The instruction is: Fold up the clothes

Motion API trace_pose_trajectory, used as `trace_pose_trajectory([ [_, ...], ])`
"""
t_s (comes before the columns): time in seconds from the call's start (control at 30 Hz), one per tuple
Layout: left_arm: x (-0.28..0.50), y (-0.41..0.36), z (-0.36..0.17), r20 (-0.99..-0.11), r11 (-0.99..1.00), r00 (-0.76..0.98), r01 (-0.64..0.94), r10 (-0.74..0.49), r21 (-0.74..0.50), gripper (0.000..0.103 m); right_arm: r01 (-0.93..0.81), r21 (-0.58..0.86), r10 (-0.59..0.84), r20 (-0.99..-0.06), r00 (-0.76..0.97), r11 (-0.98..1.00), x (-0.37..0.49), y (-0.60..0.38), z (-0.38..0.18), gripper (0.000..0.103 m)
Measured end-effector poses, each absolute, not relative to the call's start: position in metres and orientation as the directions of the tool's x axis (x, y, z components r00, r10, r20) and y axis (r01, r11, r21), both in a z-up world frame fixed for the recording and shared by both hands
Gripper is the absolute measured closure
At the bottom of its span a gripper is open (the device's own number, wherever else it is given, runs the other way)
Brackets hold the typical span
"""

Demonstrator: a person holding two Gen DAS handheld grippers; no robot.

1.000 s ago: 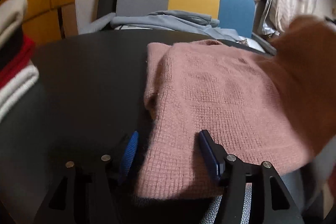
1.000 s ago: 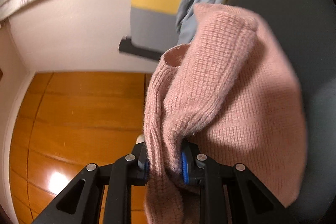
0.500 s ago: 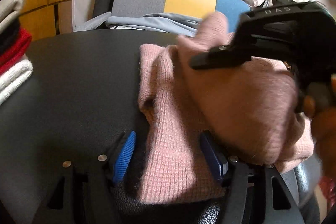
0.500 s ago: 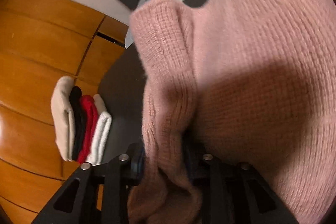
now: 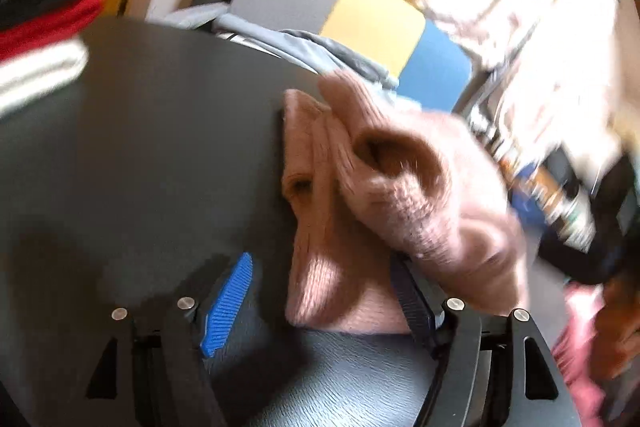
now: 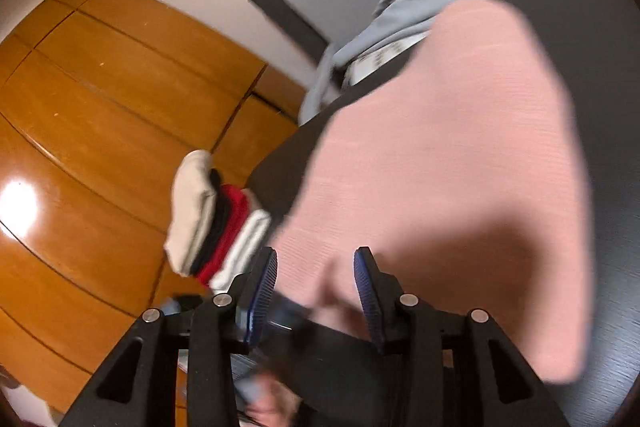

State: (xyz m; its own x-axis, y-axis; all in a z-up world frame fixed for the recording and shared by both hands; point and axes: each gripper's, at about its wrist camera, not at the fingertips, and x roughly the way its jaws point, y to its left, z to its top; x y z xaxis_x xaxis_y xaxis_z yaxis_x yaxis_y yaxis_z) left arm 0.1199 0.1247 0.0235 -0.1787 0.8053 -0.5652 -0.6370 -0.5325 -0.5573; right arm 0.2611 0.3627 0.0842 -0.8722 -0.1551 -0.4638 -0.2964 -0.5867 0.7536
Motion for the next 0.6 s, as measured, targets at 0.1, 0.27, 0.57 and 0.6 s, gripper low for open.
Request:
trace_pose_trajectory([
  [0.1, 0.114, 0.122, 0.038, -0.534, -0.495, -0.128, -0.596, 0.836, -0.632, 0.027, -0.308, 0.731, -0.157, -0.492, -0.856, -0.609, 0.28, 0.357, 0.07, 0.06],
  [0.27, 0.106, 0.133, 0.066, -0.468, -0.435, -0.093, -0.557, 0.879, -0.708, 0.019, -0.267, 0.734, -0.244, -0.508, -0.826, -0.624, 0.285, 0.333, 0.049, 0.06],
  [0.57, 0.1, 0.205, 0.059, -0.648, -0.537, -0.023, -0.584, 0.761, -0.609, 0.058, -0.288, 0.95, -0.145, -0.304, -0.942, -0.124, 0.352, 0.379, -0.014, 0.06],
  [0.6, 0.101, 0.207, 0.058, -0.654, -0.538, -0.018, -0.585, 0.757, -0.607, 0.066, -0.267, 0.961, -0.111, -0.274, -0.955, -0.069, 0.359, 0.384, -0.019, 0.061],
])
